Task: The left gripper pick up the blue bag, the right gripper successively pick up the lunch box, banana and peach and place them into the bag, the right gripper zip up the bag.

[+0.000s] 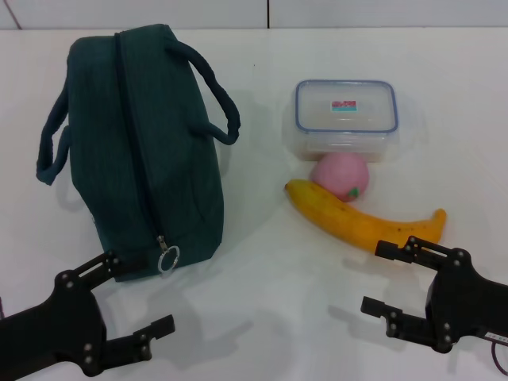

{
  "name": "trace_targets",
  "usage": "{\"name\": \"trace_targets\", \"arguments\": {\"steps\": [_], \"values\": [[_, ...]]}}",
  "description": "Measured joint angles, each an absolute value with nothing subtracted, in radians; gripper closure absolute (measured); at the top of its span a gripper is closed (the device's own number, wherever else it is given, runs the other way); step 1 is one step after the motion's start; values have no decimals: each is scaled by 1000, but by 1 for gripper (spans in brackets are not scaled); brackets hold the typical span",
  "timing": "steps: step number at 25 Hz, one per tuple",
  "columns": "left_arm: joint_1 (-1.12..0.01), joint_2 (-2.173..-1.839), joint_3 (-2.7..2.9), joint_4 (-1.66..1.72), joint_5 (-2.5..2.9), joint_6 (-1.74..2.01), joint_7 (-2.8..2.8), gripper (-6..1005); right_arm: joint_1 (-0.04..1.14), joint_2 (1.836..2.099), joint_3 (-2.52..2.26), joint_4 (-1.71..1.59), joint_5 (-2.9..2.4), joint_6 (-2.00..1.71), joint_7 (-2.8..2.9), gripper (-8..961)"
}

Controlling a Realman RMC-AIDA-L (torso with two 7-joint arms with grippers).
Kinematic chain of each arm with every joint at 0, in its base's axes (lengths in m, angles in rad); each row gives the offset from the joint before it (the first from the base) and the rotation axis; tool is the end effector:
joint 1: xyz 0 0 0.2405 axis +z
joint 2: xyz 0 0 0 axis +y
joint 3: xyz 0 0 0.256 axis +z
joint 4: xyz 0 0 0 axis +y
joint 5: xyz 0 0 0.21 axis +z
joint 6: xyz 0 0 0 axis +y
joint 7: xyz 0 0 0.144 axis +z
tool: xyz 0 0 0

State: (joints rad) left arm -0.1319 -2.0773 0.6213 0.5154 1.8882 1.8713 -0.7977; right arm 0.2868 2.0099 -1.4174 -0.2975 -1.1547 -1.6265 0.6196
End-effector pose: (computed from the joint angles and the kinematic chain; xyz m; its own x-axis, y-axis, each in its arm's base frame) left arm -0.3301 0.1775 0.0010 0.7313 0.1124 0.6727 0.3677 -0.8957 -0.2500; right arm 0.2915 0.2252 -0.0450 0.7367 0.0016 -0.6762 -0.2277 -0.9410 -0.2503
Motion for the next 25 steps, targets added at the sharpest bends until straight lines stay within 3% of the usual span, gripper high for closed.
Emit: {"name": "trace_targets", "arguments": {"steps": [16, 25], "values": [[-144, -2080, 621, 503, 1877, 1899, -806, 128, 287, 2011, -1423, -298, -1153, -1629, 620, 259], [-158, -2079, 620, 394, 1564, 1952, -894, 137, 290, 2011, -1419, -298, -1148, -1626, 620, 259]]}}
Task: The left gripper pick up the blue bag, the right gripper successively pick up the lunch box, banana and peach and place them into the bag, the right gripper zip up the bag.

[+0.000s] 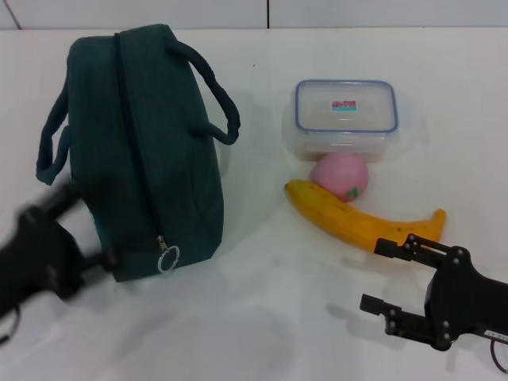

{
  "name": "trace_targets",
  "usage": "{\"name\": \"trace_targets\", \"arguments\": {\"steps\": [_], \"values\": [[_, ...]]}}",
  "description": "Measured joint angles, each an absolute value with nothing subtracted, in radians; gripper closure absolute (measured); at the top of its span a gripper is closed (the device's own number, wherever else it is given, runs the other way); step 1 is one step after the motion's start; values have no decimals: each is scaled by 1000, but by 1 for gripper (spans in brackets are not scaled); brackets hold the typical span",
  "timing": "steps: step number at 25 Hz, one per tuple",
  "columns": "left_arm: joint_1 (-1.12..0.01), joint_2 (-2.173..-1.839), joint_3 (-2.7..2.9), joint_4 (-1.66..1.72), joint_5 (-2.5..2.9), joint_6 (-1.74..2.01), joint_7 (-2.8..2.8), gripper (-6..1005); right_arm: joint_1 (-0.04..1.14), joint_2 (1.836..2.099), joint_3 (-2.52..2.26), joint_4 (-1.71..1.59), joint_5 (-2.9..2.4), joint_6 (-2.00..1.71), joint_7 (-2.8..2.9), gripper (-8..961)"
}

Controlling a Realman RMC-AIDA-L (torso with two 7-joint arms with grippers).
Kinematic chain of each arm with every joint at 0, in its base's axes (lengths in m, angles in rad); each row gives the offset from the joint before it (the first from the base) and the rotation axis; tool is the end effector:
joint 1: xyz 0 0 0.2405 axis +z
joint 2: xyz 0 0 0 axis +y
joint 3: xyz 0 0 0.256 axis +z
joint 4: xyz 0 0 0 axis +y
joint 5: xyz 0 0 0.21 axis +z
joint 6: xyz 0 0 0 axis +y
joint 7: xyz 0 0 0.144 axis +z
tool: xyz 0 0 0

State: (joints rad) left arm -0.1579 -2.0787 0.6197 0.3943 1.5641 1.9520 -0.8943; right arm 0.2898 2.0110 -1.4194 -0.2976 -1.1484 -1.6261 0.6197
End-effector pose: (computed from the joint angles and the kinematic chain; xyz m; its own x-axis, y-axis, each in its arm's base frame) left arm -0.3091 0.1952 0.0214 0.4756 0.0192 0.8794 0.5092 -0.8213 -0.2574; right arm 0.2903 0.2264 -0.0450 0.7343 0.0045 -0.6788 -0.2274 -0.9406 -0.2522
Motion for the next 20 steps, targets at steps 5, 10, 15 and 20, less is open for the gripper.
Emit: {"name": "trace_targets", "arguments": {"steps": [5, 10, 15, 20], "values": [[-154, -2063, 620, 388, 1353, 1954, -1090, 142, 294, 2012, -1421, -298, -1148, -1623, 620, 260], [-174, -2030, 622, 402, 1200, 1919, -1400, 147, 295, 2013, -1420, -298, -1147, -1621, 621, 260], [-249, -1970, 624, 475, 1332, 1789, -1696, 152, 297, 2014, -1419, -298, -1138, -1613, 618, 260], [-272, -1941, 623, 693, 1453, 1718, -1981, 156, 298, 2016, -1419, -295, -1134, -1605, 616, 260]]}}
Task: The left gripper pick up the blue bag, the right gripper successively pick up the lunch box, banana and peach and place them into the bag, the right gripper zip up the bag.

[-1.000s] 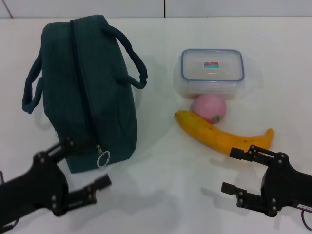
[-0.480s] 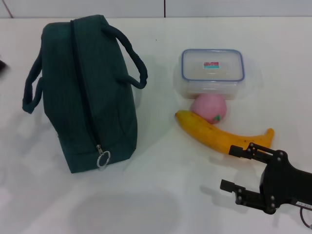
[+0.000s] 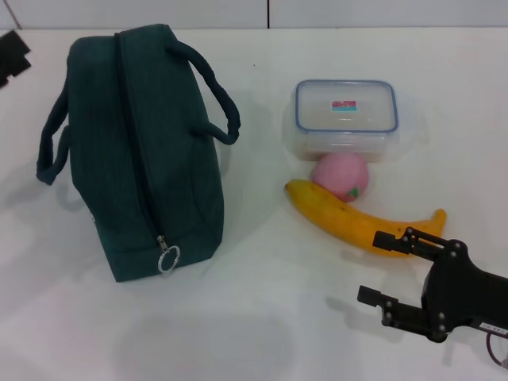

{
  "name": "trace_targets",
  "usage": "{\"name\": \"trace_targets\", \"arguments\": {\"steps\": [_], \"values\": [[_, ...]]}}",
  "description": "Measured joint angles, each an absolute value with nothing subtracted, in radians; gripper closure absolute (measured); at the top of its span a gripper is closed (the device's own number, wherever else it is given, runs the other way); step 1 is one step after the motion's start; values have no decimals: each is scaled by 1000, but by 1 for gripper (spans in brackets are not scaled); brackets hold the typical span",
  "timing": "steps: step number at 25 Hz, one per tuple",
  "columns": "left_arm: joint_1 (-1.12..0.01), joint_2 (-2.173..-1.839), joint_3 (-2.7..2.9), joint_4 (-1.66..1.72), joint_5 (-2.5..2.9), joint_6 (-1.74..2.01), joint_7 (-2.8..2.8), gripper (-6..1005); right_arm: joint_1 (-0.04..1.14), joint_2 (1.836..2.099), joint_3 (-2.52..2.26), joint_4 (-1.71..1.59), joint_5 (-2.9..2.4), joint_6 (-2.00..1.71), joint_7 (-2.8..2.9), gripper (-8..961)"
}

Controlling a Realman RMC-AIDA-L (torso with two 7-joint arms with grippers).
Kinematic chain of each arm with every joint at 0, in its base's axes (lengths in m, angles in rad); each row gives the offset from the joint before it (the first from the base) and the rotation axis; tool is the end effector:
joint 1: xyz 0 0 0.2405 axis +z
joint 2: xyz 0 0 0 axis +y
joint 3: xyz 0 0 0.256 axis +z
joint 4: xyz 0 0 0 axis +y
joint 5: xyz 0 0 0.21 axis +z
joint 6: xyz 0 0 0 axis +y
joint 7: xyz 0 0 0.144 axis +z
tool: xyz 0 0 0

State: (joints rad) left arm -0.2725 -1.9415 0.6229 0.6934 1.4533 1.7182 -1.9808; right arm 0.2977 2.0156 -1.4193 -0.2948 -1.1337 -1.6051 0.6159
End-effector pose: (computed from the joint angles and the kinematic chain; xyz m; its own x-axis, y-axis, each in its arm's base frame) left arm -0.3078 0.2862 0.1232 0.1124 0.5071 0.8545 0.8045 -0.5512 0.2212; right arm 0.2893 0.2312 -0.0468 0.7377 0.0079 -0.6751 -0.2356 -0.9340 -0.2685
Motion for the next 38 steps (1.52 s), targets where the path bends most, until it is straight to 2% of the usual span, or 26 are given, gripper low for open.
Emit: {"name": "trace_targets", "arguments": {"steps": [6, 9, 16, 28, 38], "values": [[-347, -1905, 629, 1002, 1761, 1707, -2391, 162, 298, 2016, -1419, -287, -1134, -1604, 614, 260], [-405, -1900, 632, 1137, 1919, 1759, -2543, 165, 299, 2016, -1419, -287, -1133, -1602, 614, 260], [-475, -1920, 642, 1265, 2128, 1806, -2654, 172, 299, 2016, -1424, -287, -1134, -1597, 614, 259], [-506, -1958, 696, 1267, 2181, 1799, -2672, 184, 300, 2016, -1421, -287, -1134, -1596, 613, 260], [-521, -1961, 729, 1273, 2192, 1799, -2662, 194, 299, 2016, -1420, -287, -1134, -1591, 612, 260]]}}
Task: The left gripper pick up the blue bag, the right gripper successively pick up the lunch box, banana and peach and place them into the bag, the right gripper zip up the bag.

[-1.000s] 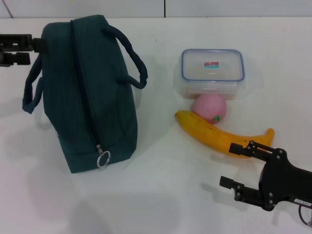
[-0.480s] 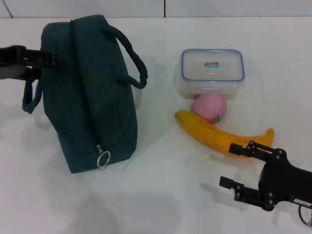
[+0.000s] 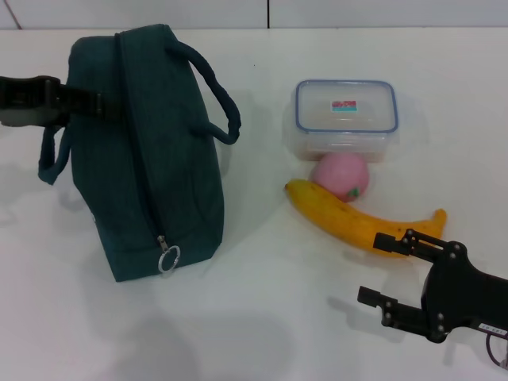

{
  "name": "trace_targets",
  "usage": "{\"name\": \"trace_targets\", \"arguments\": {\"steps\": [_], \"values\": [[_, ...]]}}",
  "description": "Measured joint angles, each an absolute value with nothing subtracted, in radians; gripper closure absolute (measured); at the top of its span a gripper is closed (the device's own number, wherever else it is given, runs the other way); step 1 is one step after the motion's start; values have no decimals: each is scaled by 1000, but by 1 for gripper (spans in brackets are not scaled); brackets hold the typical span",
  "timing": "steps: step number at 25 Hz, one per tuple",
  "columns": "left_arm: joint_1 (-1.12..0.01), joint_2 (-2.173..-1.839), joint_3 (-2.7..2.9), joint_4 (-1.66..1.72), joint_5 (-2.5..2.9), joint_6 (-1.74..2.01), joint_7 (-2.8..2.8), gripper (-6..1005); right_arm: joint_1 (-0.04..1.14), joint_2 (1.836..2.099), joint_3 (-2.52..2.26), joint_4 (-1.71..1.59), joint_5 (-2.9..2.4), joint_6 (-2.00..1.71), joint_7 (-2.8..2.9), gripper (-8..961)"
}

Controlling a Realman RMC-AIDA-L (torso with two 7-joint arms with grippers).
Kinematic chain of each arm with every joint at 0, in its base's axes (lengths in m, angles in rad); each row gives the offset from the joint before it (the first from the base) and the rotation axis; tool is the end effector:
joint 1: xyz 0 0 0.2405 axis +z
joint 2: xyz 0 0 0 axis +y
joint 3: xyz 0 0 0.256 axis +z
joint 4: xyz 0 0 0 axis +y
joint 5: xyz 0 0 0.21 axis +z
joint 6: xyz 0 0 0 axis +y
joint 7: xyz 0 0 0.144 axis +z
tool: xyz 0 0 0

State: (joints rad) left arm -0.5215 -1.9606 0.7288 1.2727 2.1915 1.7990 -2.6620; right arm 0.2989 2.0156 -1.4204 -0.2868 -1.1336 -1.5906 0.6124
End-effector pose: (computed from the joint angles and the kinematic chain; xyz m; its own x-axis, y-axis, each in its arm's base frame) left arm -0.2297 0.3420 0.1240 0.3274 0.8761 0.3540 0.9433 -0.3246 -0.0691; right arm 0.2917 0.2315 -0.0483 0.7461 -0.0002 -0.6659 -0.2434 -0.9309 -0.2724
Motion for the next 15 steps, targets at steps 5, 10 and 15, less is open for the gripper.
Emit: {"name": "trace_targets", "arguments": {"steps": [5, 10, 15], "values": [[-516, -1961, 733, 1265, 2150, 1805, -2544, 335, 296, 2015, -1422, -287, -1134, -1591, 612, 260], [-519, -1954, 746, 1262, 2153, 1807, -2531, 554, 291, 2014, -1421, -287, -1134, -1594, 612, 259], [-521, -1957, 749, 1262, 2157, 1808, -2535, 883, 290, 2014, -1422, -286, -1134, -1597, 612, 259]]}}
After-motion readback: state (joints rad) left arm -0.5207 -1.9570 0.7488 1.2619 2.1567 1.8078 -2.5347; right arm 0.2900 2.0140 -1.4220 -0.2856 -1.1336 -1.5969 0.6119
